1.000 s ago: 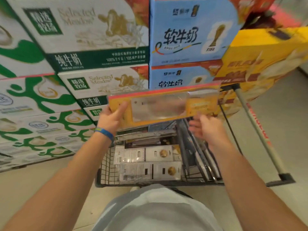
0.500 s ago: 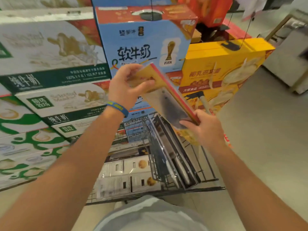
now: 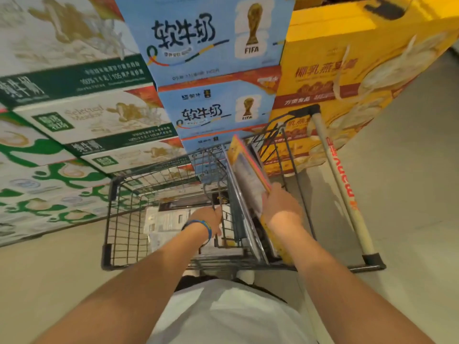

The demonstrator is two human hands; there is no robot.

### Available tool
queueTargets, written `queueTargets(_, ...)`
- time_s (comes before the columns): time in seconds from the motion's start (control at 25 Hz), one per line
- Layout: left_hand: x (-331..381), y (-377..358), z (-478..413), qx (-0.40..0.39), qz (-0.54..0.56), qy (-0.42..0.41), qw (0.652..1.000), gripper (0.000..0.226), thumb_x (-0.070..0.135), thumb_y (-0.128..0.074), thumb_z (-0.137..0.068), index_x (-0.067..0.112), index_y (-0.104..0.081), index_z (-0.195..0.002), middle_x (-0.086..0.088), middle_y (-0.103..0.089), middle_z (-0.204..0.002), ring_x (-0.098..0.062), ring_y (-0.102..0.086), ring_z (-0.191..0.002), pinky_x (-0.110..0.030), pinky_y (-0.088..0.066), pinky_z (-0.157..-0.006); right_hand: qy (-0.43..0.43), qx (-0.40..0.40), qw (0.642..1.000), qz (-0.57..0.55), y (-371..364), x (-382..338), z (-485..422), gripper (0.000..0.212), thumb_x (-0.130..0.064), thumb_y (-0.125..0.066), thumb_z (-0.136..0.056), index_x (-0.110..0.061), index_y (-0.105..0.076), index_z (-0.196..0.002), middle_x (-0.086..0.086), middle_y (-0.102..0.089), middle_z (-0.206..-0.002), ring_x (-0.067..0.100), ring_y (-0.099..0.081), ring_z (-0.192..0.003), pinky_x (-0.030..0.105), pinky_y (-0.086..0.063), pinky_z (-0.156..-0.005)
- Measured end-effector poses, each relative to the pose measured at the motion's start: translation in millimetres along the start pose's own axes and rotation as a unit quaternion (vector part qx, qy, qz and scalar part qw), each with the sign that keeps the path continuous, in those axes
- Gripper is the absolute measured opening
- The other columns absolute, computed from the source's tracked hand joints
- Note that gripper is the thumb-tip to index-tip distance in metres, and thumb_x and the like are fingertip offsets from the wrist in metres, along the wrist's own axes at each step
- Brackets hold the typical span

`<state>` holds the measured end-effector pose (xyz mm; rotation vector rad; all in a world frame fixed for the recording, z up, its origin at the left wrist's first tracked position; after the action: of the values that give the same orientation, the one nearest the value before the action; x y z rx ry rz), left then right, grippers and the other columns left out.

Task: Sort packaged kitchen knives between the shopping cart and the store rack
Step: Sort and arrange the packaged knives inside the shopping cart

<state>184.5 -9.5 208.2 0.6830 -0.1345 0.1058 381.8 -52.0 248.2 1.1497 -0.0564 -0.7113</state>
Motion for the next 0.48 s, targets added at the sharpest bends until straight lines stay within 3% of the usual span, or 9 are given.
queueTargets(0.08, -4.6, -1.5, 3.8, -0.005, 0.077, 0.028, 0.997, 0.062, 0.05, -0.027, -0.105, 0.009, -0.072, -0.091, -0.005, -0.075, -0.075, -0.02, -0.068, -0.072, -0.03, -0.052, -0.069, -0.001, -0.034, 0.999, -0.025, -16.5, -7.0, -7.5, 0.031, -0.035, -0.042, -0.109, -0.008, -0.052, -0.119, 0.013, -0.069, -0.107, 0.036, -0.067, -0.098, 0.039, -0.049, -0.07)
queueTargets(0.16, -7.1, -6.9, 7.3, 0.005, 0.095, 0.035, 0.995, 0.068, 0.052, -0.023, -0.104, 0.009, -0.073, -0.091, -0.001, -0.071, -0.061, -0.019, -0.067, -0.063, -0.028, -0.05, -0.061, 0.009, -0.048, 0.998, -0.044, -32.0, -9.4, -8.5, 0.03, -0.032, -0.043, -0.11, -0.005, -0.051, -0.119, 0.016, -0.07, -0.108, 0.037, -0.068, -0.097, 0.043, -0.055, -0.075)
queueTargets(0.32, -6.4, -5.6, 2.2, 0.014, 0.07, 0.023, 0.997, 0.072, 0.057, -0.019, -0.103, 0.009, -0.073, -0.099, -0.011, -0.075, -0.087, -0.029, -0.069, -0.081, -0.037, -0.056, -0.078, -0.001, -0.026, 0.997, -0.077, -40.4, -14.4, -9.9, 0.032, -0.033, -0.046, -0.108, -0.004, -0.051, -0.121, 0.016, -0.068, -0.11, 0.035, -0.068, -0.098, 0.047, -0.058, -0.081)
queueTargets(0.4, -12.7, -10.5, 8.3, 0.016, 0.113, -0.014, 0.993, 0.08, 0.067, -0.014, -0.098, 0.012, -0.072, -0.1, -0.007, -0.074, -0.088, -0.025, -0.066, -0.08, -0.037, -0.052, -0.079, 0.025, 0.075, 0.995, -0.057, -34.2, -19.2, -4.5, 0.033, -0.036, -0.049, -0.105, -0.009, -0.055, -0.124, 0.012, -0.065, -0.116, 0.029, -0.063, -0.104, 0.047, -0.056, -0.086)
queueTargets(0.48, -35.2, -22.0, 18.4, 0.008, 0.208, -0.039, 0.977, 0.087, 0.079, -0.007, -0.089, 0.022, -0.073, -0.089, 0.002, -0.074, -0.076, -0.016, -0.063, -0.076, -0.035, -0.046, -0.08, 0.099, 0.16, 0.978, -0.086, -29.6, -32.4, 13.3, 0.025, -0.038, -0.046, -0.104, -0.02, -0.062, -0.111, 0.0, -0.065, -0.105, 0.018, -0.061, -0.095, 0.04, -0.054, -0.079)
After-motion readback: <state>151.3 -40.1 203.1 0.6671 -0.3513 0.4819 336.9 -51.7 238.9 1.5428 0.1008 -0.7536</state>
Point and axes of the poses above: each hand's wrist, its own z-axis away from the middle knuckle, its own y-axis out of the back of the hand, x = y × z, the point moved 2 cm from there along -z, towards the middle knuckle
